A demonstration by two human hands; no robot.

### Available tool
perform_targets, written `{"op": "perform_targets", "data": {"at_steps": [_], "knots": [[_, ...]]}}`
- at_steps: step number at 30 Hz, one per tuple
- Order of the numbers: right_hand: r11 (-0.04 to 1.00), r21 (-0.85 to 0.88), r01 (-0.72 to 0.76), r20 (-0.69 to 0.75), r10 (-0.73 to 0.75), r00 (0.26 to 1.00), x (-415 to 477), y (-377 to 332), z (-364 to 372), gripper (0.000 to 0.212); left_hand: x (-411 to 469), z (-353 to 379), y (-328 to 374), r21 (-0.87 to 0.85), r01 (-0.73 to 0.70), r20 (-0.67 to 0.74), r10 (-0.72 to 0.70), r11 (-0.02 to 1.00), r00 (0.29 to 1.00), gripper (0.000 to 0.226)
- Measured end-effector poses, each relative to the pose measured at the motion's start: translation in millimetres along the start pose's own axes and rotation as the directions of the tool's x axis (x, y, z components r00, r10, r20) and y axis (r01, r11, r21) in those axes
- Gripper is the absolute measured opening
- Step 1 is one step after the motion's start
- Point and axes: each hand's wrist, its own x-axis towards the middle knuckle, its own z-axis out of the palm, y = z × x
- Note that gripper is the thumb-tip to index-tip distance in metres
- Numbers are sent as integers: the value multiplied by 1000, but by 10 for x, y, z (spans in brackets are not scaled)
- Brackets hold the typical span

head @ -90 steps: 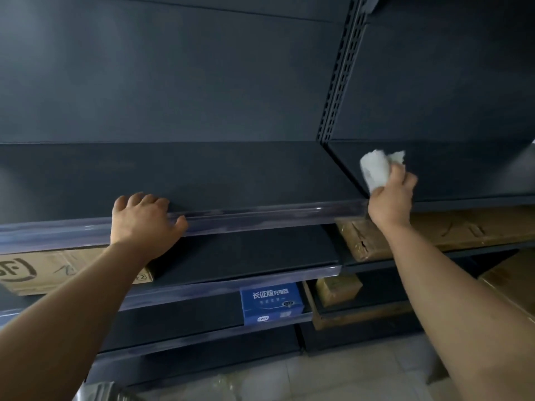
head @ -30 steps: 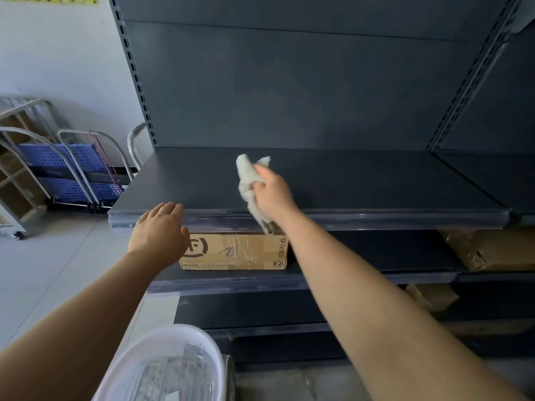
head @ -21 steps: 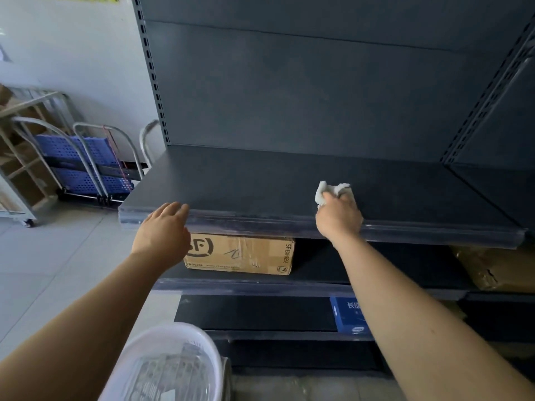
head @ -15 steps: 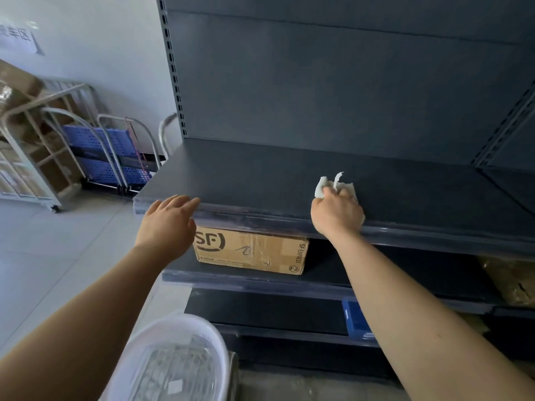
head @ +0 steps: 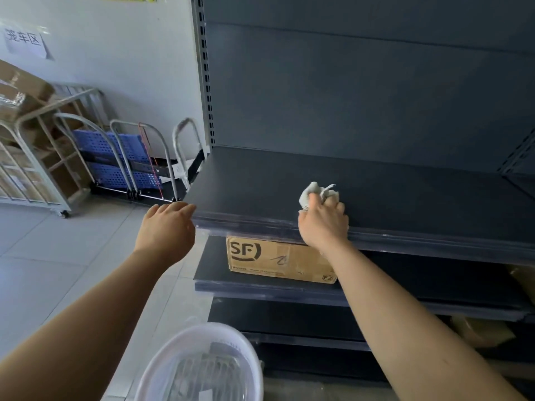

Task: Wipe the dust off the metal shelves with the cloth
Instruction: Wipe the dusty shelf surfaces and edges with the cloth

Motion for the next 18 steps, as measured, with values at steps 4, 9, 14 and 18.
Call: {"op": "perform_targets", "data": {"at_steps": [4, 9, 14, 18], "knots": [[992, 83, 92, 29, -95, 995, -97, -801, 166, 46, -23, 5, -373, -35, -20, 26, 21, 999, 999, 45], [882, 442, 162, 164, -257, 953, -135, -1657, 203, 50, -80, 68, -613, -94, -84, 130, 96, 992, 987, 53], [661, 746, 74, -20, -89, 996, -85, -1573, -20, 44, -89, 87, -637, -138, -128, 180, 152, 982, 972, 61], [952, 252, -176, -126, 213, 969, 68, -750, -43, 41, -84, 65, -660, -156, -135, 217, 167, 979, 962, 63]]}}
